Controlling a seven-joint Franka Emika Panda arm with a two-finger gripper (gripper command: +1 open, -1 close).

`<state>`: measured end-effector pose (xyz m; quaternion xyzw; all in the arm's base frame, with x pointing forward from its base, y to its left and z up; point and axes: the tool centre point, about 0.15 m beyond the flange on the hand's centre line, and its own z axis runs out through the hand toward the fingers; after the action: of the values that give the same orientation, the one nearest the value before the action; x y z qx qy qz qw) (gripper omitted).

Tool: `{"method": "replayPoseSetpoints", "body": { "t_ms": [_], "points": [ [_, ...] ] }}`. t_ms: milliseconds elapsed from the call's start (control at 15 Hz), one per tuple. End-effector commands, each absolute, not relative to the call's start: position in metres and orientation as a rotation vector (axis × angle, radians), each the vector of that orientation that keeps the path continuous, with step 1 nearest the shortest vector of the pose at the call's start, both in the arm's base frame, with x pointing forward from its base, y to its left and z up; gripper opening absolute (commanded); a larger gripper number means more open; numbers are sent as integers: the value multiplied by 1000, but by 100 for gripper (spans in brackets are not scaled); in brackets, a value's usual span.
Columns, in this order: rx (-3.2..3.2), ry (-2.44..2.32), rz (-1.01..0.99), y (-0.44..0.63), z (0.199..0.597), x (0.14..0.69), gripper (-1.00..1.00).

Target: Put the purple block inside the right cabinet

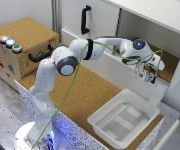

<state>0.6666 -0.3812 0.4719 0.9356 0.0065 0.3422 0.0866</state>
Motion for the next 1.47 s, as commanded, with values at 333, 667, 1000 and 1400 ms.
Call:
{"method": "replayPoseSetpoints", "body": {
  "t_ms": [333,667,1000,1400],
  "points": [
    [2654,146,1158,-359,516,616,100],
    [2705,129,1083,-347,508,573,100],
    [2751,127,972,-328,487,551,100],
    [2854,91,709,-293,446,514,100]
  ]
}}
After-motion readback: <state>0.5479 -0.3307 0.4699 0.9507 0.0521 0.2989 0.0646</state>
